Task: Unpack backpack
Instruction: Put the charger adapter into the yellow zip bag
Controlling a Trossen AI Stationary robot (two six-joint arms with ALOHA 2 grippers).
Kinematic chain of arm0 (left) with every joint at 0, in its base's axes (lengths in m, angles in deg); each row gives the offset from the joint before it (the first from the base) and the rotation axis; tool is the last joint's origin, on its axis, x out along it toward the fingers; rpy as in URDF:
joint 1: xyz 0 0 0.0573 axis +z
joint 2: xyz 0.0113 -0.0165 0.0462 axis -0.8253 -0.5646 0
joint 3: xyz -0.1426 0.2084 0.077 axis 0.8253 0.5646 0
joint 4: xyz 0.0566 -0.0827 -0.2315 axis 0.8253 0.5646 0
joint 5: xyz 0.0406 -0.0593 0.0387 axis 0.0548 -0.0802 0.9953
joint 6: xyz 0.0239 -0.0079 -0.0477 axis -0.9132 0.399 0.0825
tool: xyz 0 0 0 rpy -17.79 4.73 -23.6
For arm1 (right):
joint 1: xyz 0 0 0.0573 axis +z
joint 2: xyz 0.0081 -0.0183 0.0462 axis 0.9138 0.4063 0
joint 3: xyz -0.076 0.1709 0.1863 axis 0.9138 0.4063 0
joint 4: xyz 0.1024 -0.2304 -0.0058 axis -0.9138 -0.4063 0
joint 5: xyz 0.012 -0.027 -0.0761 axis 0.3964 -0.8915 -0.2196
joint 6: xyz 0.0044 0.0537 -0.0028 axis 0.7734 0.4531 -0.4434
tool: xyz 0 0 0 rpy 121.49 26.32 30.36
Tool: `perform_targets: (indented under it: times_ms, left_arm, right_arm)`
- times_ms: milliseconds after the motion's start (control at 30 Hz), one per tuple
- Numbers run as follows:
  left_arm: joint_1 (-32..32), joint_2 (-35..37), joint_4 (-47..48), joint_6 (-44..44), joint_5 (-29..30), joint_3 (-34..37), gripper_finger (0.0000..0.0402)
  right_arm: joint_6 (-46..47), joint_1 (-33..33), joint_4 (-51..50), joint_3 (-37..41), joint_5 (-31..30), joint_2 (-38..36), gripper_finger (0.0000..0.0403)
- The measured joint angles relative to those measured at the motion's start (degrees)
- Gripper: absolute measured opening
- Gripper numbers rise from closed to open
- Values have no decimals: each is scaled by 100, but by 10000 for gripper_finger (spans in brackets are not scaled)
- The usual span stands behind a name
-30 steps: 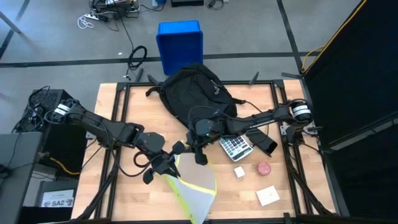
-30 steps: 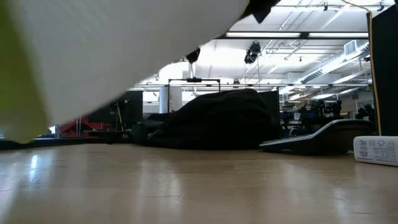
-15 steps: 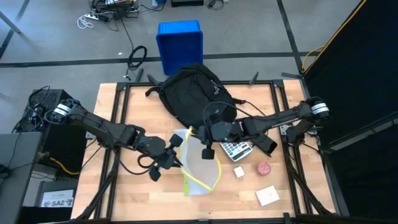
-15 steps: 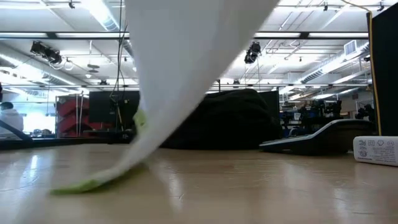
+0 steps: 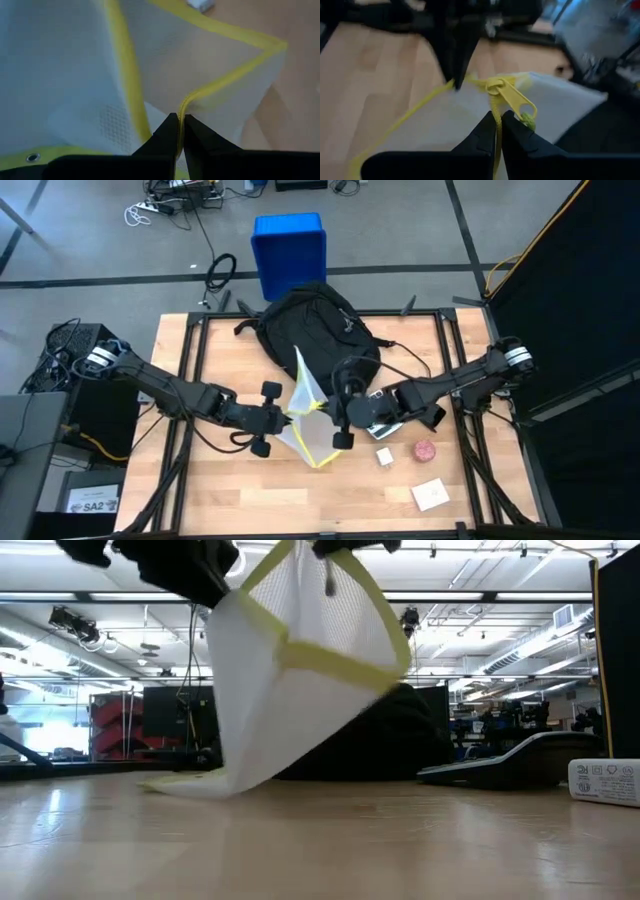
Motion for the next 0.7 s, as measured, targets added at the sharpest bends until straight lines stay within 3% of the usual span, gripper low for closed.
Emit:
perform_targets:
  times_ms: [133, 467, 700]
  left_arm:
    - [-4, 2, -252, 34, 17, 369, 0]
    - [0, 2, -1972, 316, 43, 1522, 0]
    - [-11, 2, -4101, -19, -698, 2357, 0]
  right_arm:
    - [637, 206, -285, 237, -16, 69, 0]
    - [2279, 769, -199, 1161, 14, 251, 0]
    - [2641, 811, 92, 1690, -187, 342, 0]
